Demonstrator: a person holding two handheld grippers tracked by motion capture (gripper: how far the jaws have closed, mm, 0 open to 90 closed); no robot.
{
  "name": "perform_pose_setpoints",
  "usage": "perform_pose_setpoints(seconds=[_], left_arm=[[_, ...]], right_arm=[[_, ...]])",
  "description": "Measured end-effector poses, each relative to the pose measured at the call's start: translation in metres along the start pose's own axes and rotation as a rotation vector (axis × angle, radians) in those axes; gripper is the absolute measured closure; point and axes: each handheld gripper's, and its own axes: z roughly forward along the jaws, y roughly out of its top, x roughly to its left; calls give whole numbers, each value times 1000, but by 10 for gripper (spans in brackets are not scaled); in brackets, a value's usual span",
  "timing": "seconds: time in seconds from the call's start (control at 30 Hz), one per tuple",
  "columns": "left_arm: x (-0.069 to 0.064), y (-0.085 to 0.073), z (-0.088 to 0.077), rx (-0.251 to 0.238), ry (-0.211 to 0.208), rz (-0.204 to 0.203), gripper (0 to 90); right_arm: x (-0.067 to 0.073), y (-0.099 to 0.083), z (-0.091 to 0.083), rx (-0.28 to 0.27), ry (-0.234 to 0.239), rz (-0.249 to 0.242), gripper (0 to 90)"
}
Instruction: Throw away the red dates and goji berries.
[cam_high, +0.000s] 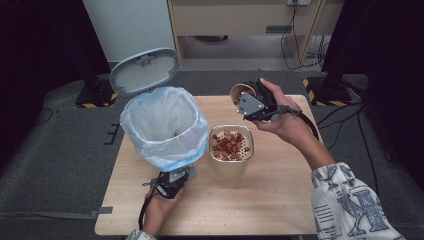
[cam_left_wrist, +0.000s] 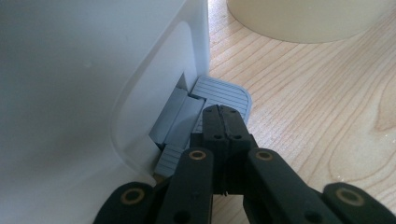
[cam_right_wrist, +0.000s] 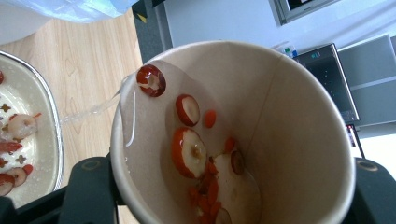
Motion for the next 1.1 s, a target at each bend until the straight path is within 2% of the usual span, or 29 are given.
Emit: perform_pose_setpoints(seconds=[0.37, 0.6, 0.8, 0.83, 0.87, 1.1], left_arm=[[0, 0, 0, 3, 1, -1, 897], [0, 0, 0, 5, 1, 1, 897], [0, 0, 0, 6, 2, 2, 897], [-1, 0, 0, -5, -3, -10, 897], [0, 0, 0, 5, -1, 3, 897], [0, 0, 0, 5, 1, 1, 896]], right_arm=[[-2, 3, -2, -2, -2, -12, 343], [-2, 13, -6, 20, -29, -108, 343], [-4, 14, -7, 21, -35, -111, 343], [-4, 14, -7, 18, -35, -105, 343], [-5, 14, -7, 18, -37, -104, 343], [-4, 13, -6, 20, -32, -102, 343]])
